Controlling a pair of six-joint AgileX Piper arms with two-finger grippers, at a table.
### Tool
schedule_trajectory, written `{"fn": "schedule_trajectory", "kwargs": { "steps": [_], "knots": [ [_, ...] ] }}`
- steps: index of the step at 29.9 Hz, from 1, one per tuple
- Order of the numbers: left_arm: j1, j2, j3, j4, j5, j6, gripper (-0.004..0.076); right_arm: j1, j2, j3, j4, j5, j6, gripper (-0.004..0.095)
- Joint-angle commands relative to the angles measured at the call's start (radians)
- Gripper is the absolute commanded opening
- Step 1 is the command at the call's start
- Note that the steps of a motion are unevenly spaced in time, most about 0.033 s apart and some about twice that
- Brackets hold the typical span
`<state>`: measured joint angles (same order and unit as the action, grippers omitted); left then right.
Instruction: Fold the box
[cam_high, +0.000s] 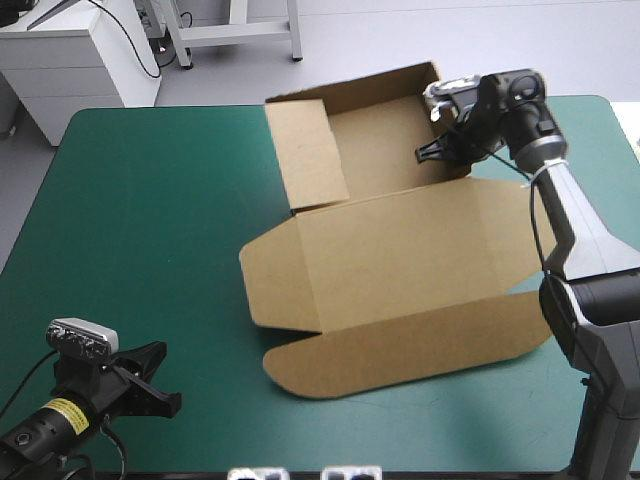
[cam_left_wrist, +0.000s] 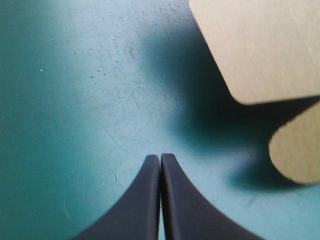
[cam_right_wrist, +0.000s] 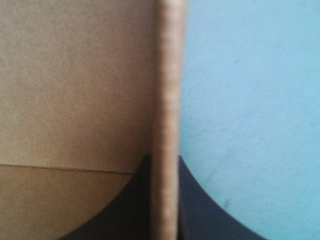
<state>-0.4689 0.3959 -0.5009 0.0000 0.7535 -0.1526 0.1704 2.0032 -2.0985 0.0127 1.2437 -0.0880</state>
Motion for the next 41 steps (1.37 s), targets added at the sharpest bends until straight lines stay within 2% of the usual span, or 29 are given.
{"fn": "schedule_trajectory", "kwargs": {
  "steps": [1, 7, 14, 19, 26, 28, 31, 38, 41],
  "knots": [
    [-0.003, -0.015, -0.019, -0.010, -0.077, 0.002, -0.0008, -0.112, -0.070, -0.130, 0.003, 0.008, -0.005, -0.0020],
    [-0.003, -0.020, -0.019, -0.028, -0.082, -0.002, -0.0008, -0.343, -0.058, -0.146, 0.016, 0.006, -0.011, -0.0020],
    [-0.003, -0.020, -0.019, -0.019, -0.082, -0.002, -0.0008, -0.555, -0.015, -0.146, 0.032, -0.004, -0.011, -0.0020],
    [-0.003, -0.020, -0.019, 0.000, -0.082, -0.002, -0.0008, -0.625, 0.046, -0.146, 0.063, 0.007, -0.023, -0.0020],
    [-0.003, -0.020, -0.016, 0.000, -0.080, -0.002, -0.0008, -0.629, 0.132, -0.144, 0.087, 0.007, 0.000, 0.0001],
    [-0.003, -0.020, -0.016, 0.000, -0.075, -0.002, -0.0008, -0.629, 0.134, -0.136, 0.120, 0.007, -0.011, 0.0054],
    [-0.003, -0.020, -0.016, 0.000, -0.062, -0.002, -0.0008, -0.629, 0.134, -0.136, 0.150, 0.007, -0.038, 0.0193],
    [-0.003, -0.020, -0.016, -0.009, -0.033, -0.002, -0.0008, -0.631, 0.116, -0.136, 0.124, 0.009, -0.023, 0.0686],
    [-0.003, -0.020, -0.016, 0.000, -0.033, -0.002, -0.0008, -0.631, 0.052, -0.136, 0.120, 0.011, -0.009, 0.0759]
  ]
}}
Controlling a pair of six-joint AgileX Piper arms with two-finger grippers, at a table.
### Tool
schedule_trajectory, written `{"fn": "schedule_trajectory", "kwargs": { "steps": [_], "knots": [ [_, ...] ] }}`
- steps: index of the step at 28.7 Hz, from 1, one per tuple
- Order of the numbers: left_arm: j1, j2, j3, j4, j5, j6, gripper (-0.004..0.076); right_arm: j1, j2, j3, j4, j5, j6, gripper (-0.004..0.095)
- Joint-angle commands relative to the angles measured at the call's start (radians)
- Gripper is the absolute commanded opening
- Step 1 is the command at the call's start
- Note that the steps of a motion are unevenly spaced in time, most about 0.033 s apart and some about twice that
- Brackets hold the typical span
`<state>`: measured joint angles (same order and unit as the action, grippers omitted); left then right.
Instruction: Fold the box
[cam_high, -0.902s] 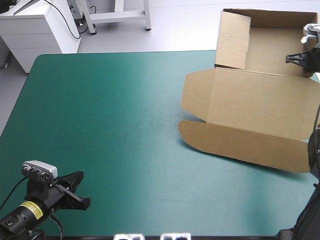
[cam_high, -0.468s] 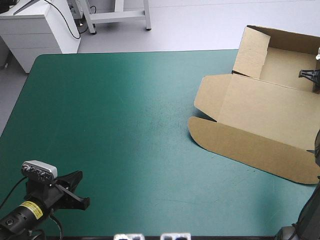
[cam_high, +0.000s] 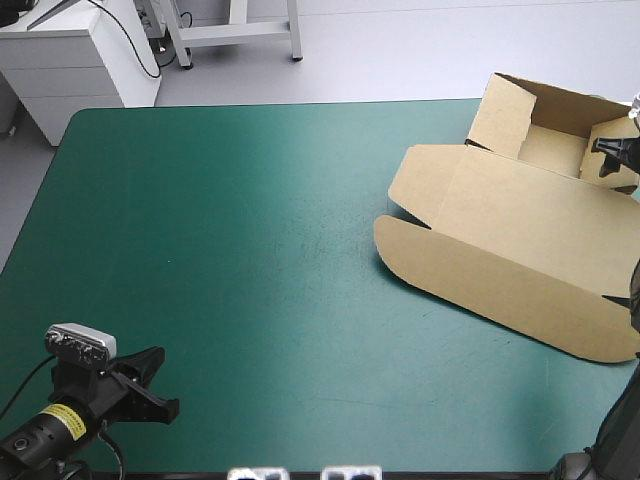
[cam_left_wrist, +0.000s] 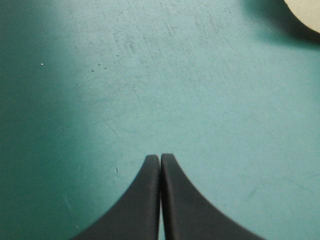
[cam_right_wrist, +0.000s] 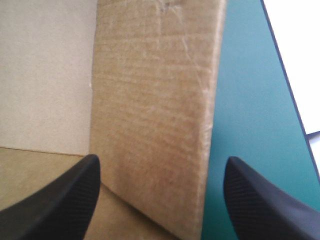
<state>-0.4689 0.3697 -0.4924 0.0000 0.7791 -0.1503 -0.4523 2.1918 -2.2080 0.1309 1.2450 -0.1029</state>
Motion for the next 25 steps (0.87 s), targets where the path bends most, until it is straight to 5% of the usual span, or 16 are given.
{"fn": "schedule_trajectory", "kwargs": {
  "steps": [1, 5, 8, 14, 25],
  "knots": [
    [-0.003, 0.006, -0.024, 0.000, -0.060, -0.005, -0.0008, -0.008, -0.164, -0.026, 0.002, 0.009, 0.006, 0.0757],
    [-0.003, 0.006, -0.024, 0.000, -0.065, -0.005, -0.0008, -0.008, -0.313, -0.024, 0.067, 0.009, 0.009, 0.0730],
    [-0.003, 0.006, -0.024, -0.010, -0.082, -0.005, -0.0008, -0.006, -0.427, 0.011, 0.245, 0.009, -0.050, 0.0632],
    [-0.003, 0.006, -0.024, -0.010, -0.083, -0.005, -0.0008, 0.117, -0.604, 0.158, 0.404, 0.007, -0.202, -0.0012],
    [-0.003, 0.006, -0.024, -0.010, -0.089, -0.005, -0.0008, 0.439, -0.885, 0.497, 0.333, -0.014, -0.239, 0.0000]
  ]
}}
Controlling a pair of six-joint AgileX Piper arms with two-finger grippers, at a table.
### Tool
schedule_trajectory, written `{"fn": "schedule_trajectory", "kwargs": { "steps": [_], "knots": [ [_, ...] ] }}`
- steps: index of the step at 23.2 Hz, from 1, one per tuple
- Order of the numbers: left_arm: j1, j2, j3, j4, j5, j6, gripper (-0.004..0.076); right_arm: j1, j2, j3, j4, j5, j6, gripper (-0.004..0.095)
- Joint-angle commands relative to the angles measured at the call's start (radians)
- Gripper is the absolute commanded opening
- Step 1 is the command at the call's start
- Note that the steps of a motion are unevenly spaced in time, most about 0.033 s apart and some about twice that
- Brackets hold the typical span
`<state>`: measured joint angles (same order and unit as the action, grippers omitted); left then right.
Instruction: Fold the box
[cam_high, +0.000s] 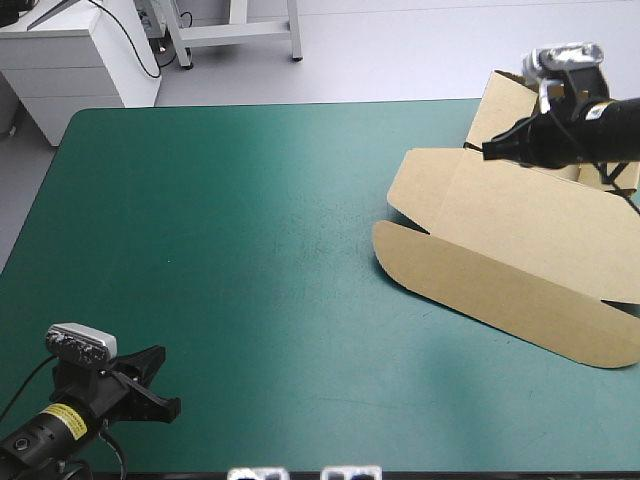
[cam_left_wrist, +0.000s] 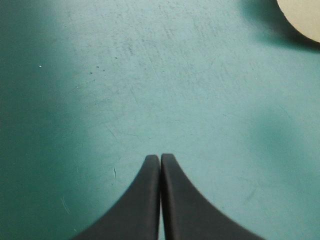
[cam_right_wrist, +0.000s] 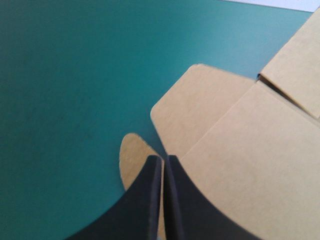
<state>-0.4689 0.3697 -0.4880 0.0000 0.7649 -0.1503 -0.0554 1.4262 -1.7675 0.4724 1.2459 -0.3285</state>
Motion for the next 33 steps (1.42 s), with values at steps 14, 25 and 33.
{"fn": "schedule_trajectory", "kwargs": {
  "steps": [14, 25, 33],
  "knots": [
    [-0.003, -0.015, -0.029, -0.009, -0.192, 0.060, -0.0008, 0.070, -0.779, 0.785, -0.144, -0.400, -0.058, -0.0001],
    [-0.003, -0.201, 0.045, -0.009, -0.125, 0.078, -0.0008, 0.070, -1.178, 1.303, -0.167, -0.691, -0.053, -0.0020],
    [-0.003, -0.257, 0.070, -0.015, -0.150, 0.078, -0.0008, 0.070, -1.295, 1.359, -0.271, -0.691, 0.080, -0.0020]
  ]
}}
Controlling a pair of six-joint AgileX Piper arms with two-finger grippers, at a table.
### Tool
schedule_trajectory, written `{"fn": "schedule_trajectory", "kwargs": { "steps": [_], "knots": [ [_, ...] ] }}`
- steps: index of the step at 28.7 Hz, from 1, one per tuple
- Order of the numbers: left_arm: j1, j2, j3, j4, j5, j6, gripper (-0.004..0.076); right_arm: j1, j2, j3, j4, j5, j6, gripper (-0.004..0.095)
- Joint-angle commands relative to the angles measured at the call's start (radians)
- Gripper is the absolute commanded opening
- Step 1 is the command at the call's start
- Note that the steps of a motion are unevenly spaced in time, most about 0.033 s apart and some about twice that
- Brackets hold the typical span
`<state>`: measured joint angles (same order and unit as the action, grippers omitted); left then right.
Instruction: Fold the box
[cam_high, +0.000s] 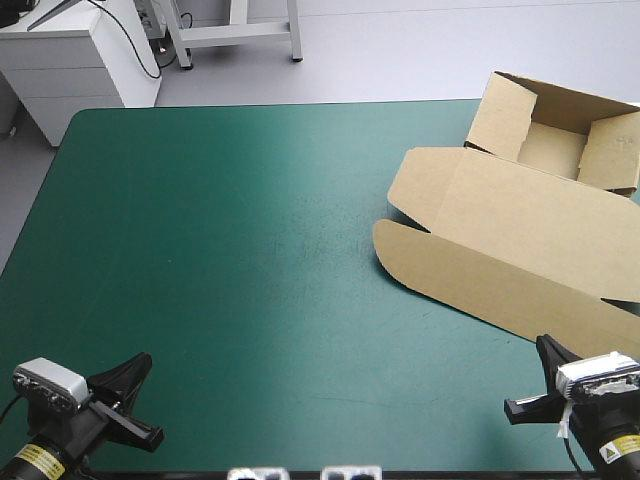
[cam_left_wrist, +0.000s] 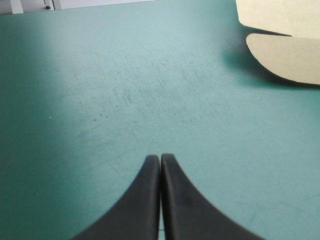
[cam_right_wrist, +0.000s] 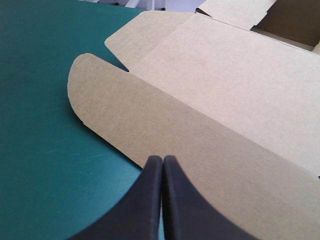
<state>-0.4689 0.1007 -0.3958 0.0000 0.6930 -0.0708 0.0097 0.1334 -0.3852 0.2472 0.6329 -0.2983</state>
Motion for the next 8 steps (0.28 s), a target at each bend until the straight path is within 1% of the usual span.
{"fn": "schedule_trajectory", "kwargs": {
  "steps": [1, 2, 8],
  "knots": [
    [-0.003, 0.012, -0.022, -0.015, -0.073, -0.002, -0.0008, 0.005, -0.009, -0.023, -0.063, -0.075, 0.064, -0.0020],
    [-0.003, 0.012, -0.022, -0.015, -0.073, -0.002, -0.0008, 0.005, -0.012, -0.023, -0.078, -0.067, 0.082, -0.0020],
    [-0.003, 0.012, -0.022, -0.015, -0.068, -0.002, -0.0008, 0.005, -0.012, -0.001, -0.078, -0.064, 0.087, -0.0020]
  ]
}}
